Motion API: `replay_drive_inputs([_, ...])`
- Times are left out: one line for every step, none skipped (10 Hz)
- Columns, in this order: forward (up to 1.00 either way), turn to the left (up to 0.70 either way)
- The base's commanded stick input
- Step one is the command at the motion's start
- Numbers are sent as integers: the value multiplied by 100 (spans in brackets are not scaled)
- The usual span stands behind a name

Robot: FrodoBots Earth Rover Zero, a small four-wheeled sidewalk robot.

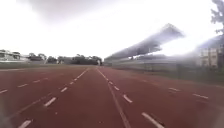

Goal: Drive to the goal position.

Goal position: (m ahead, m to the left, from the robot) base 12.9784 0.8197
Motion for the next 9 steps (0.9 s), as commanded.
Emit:
replay_drive_inputs([45,0])
replay_drive_inputs([45,0])
replay_drive_inputs([45,0])
replay_drive_inputs([45,0])
replay_drive_inputs([45,0])
replay_drive_inputs([45,0])
replay_drive_inputs([45,0])
replay_drive_inputs([45,0])
replay_drive_inputs([45,0])
